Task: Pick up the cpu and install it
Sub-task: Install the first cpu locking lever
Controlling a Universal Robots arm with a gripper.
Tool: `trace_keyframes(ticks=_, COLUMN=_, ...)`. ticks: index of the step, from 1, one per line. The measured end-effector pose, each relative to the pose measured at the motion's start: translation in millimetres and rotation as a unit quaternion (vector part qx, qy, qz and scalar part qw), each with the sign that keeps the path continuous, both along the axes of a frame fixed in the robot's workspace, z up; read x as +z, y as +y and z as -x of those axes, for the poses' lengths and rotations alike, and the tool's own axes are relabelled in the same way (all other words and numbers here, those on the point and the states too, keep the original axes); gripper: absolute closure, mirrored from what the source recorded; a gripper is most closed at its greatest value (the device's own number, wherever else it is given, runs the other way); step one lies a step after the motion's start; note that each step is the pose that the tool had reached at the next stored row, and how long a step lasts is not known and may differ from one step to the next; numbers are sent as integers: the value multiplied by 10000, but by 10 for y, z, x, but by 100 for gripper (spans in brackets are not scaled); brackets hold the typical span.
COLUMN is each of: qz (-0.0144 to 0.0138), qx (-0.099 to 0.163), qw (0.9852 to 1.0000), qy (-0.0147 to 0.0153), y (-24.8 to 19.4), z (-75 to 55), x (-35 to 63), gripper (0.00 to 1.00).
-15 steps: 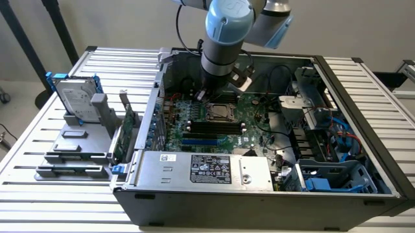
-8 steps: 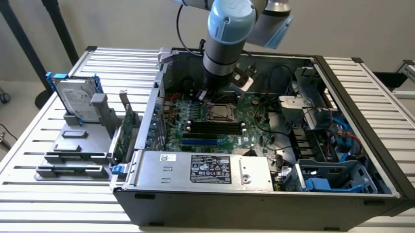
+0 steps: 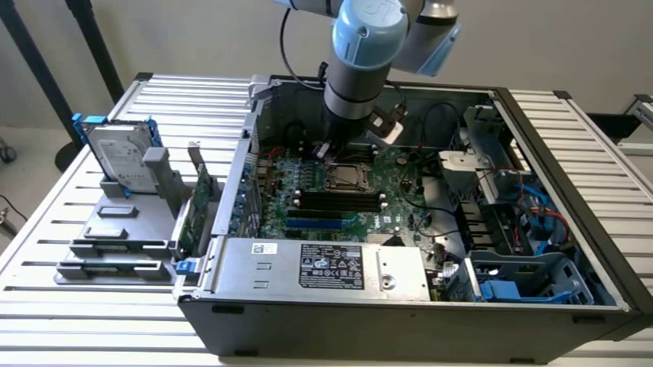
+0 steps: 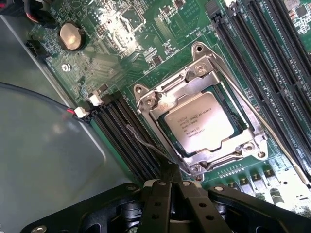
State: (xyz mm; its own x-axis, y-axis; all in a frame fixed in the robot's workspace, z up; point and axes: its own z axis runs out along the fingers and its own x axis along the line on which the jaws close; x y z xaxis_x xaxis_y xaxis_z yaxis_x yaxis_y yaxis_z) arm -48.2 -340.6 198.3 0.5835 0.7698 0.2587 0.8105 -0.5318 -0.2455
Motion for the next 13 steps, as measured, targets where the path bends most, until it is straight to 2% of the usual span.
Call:
trace_keyframes(ticks=7, qz=25, qx=-27, qw=10000, qy=0, y=8, z=-56, x=-4, gripper=89)
trace_keyframes(ticks=13, qz=60, qx=-52, qw=10000, qy=0, y=14, z=-78, x=-5, gripper=89)
